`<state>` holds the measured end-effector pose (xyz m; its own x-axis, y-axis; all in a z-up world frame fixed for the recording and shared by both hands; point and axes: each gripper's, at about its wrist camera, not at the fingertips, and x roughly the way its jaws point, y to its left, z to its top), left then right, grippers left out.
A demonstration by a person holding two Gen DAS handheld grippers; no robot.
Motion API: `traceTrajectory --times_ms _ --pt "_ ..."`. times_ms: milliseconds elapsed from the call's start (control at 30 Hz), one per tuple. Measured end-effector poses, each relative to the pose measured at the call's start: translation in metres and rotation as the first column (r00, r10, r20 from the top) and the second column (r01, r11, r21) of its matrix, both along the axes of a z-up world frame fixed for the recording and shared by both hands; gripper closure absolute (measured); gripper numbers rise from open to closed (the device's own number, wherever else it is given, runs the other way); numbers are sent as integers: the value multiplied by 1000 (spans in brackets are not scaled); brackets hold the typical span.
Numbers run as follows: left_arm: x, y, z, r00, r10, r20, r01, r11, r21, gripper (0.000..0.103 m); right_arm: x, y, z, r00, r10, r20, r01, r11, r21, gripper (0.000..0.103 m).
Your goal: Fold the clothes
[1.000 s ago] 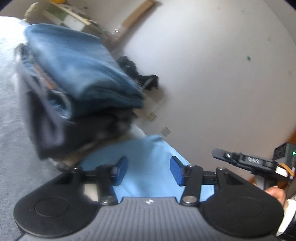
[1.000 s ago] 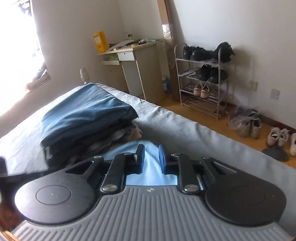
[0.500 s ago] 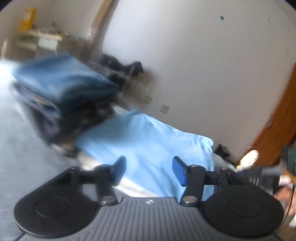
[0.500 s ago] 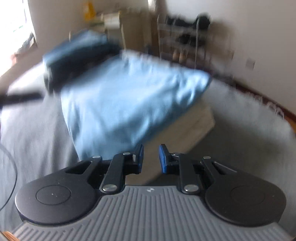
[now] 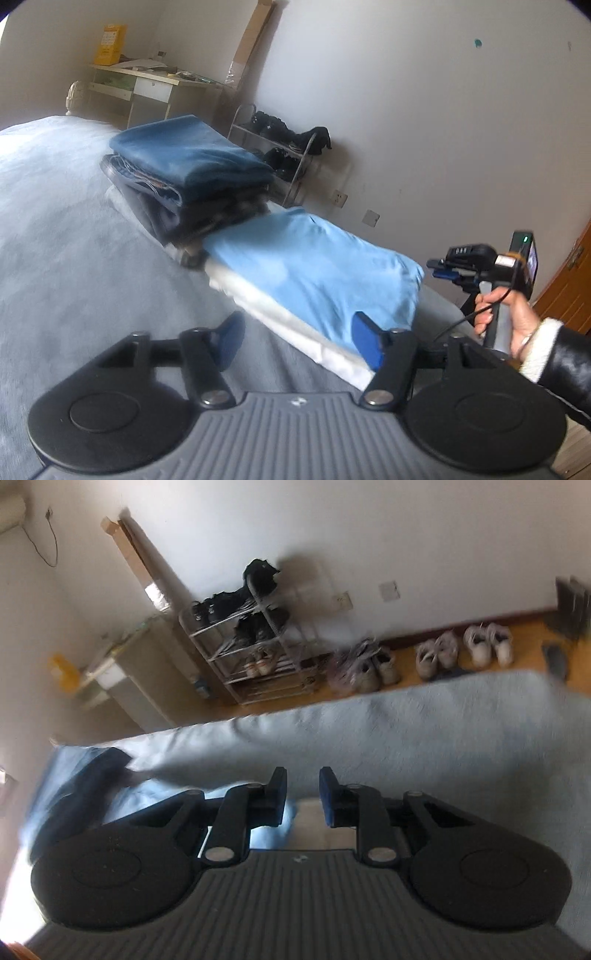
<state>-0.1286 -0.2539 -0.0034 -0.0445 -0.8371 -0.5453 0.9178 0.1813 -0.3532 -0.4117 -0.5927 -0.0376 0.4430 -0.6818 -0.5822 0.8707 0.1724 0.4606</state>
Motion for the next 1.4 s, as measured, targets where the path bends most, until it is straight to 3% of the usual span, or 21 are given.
traceTrajectory --times_ms 100,133,167,233,300,400,533,567,700,933,1067,1233,1400 --pt "-20 8 9 1000 1 29 -1 1000 -4 24 14 35 21 988 139 -63 -140 990 -23 81" --pt "-27 10 13 999 2 43 -2 1000 -7 18 19 47 28 979 184 -84 -187 982 -29 73" --pt "-32 12 20 998 8 68 -7 1000 -13 13 22 59 39 972 214 -97 -221 973 -70 63" --pt "-43 15 39 993 32 116 -29 999 -31 12 27 83 62 954 271 -126 -288 946 -151 53" --pt "-48 19 63 991 58 121 -50 997 -63 11 33 108 84 933 323 -159 -354 907 -230 51" --pt "-56 27 97 983 104 150 -88 990 -108 5 20 128 133 936 325 -134 -352 862 -364 45" --pt "-78 44 115 967 133 217 -103 984 -144 0 4 159 175 924 371 -91 -373 828 -419 28" --pt "-83 46 114 965 143 217 -115 984 -138 0 2 168 176 917 386 -104 -392 818 -422 21" --pt "-98 52 108 956 188 224 -167 980 -108 0 -2 211 159 889 417 -191 -459 802 -383 17" --pt "-112 62 80 951 250 183 -252 968 -15 0 -5 268 121 859 354 -370 -458 855 -243 16" --pt "-124 65 64 950 263 169 -272 962 30 0 -8 278 98 846 310 -435 -417 892 -175 15" --pt "-155 56 48 914 258 314 -285 958 42 0 -15 286 75 826 242 -509 -343 932 -115 12" --pt "-177 44 43 929 211 304 -241 969 62 0 -33 293 56 815 201 -544 -306 946 -110 7"
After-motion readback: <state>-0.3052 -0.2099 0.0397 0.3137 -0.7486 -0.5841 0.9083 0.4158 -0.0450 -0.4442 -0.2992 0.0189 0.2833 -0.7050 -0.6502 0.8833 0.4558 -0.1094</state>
